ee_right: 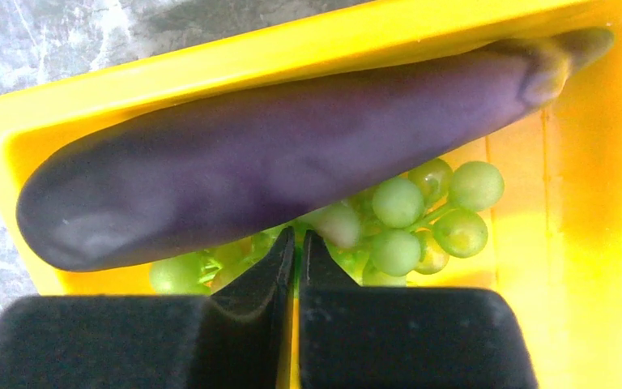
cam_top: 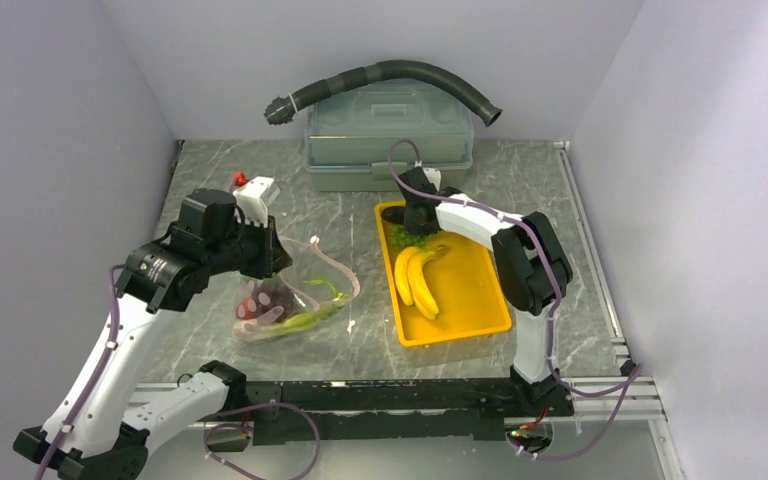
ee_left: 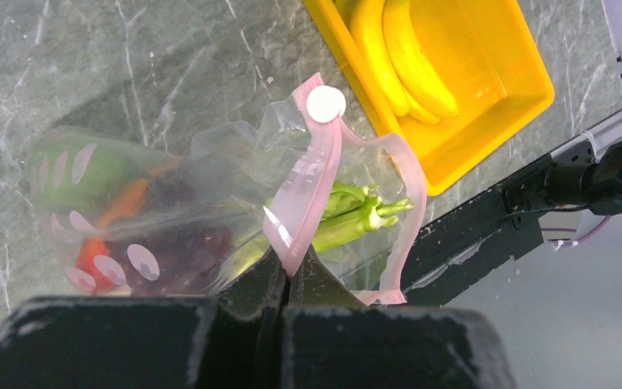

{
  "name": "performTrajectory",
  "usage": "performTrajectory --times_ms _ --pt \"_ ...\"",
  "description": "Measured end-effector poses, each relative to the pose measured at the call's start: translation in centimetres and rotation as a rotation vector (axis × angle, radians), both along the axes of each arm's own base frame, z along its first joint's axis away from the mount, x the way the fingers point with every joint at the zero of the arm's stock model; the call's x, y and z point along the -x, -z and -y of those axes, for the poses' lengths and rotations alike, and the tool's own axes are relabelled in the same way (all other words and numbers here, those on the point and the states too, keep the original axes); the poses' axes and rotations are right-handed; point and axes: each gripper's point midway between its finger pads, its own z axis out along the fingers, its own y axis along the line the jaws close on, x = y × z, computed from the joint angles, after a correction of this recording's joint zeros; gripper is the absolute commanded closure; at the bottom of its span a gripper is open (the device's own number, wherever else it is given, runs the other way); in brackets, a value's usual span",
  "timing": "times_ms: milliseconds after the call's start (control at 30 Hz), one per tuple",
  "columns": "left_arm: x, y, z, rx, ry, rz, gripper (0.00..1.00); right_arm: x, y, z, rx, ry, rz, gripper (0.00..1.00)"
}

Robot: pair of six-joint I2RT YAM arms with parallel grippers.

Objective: Place the food in the zip-top bag and seal the zipper
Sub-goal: Pick up the fake fruit from the bin.

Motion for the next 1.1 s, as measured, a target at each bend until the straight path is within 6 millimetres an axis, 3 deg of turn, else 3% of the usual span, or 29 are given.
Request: performTrajectory --times_ms 267,433,833,1100 --pt "0.3 0.0 -0.1 0.000 -0.001 -0.006 1.00 0.4 -0.1 0.5 -0.004 0.004 0.021 1.00" --pt "0.6 -0.3 -0.3 0.002 -0.002 -0.004 1.00 1.6 -1.4 1.5 0.002 0.011 0.038 1.00" --pt "0.8 -0.3 -0.4 0.006 -0.017 -0.009 1.00 2.9 -10.2 3.3 -0.046 0.033 0.216 1.00" --pt "0.7 -0.3 -0.4 0.008 -0.025 -0.013 1.00 4.8 -14.2 3.6 -0.089 0.011 0.299 1.00"
